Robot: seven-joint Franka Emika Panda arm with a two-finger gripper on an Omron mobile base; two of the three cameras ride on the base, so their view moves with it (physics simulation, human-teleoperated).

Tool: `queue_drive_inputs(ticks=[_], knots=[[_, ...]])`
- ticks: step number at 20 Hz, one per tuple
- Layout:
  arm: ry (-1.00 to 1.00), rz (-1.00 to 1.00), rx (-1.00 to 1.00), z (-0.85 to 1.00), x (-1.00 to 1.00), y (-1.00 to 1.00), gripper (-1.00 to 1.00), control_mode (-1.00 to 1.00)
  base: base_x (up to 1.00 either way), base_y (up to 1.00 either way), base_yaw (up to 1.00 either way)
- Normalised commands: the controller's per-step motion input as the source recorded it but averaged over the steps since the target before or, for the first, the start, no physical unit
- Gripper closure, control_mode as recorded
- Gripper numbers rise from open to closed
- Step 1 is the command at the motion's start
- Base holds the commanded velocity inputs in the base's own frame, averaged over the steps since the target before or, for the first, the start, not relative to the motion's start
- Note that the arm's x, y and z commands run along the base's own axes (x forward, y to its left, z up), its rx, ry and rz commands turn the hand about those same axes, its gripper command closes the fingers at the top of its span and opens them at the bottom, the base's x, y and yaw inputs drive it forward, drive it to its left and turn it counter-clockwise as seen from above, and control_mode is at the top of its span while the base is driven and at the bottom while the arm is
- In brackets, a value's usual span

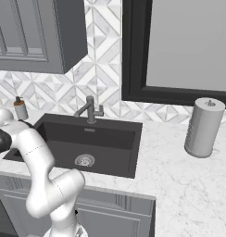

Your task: Pick the pan and sponge and place them into the sink. Then turn on the water.

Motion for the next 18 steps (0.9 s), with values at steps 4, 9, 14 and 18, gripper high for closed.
queue_drive_inputs(ticks=[4, 9, 14, 18], knots=[[0.00, 0.00, 0.00, 0.00, 0.01, 0.13, -1.00, -1.00, 0.00, 0.00, 0.00], [0.00, 0.00, 0.00, 0.00, 0.04, 0.15, -1.00, -1.00, 0.00, 0.00, 0.00], [0.00, 0.00, 0.00, -0.06, 0.06, 0.09, -1.00, -1.00, 0.00, 0.00, 0.00], [0.00, 0.00, 0.00, -0.21, 0.00, 0.00, -1.00, -1.00, 0.00, 0.00, 0.00]])
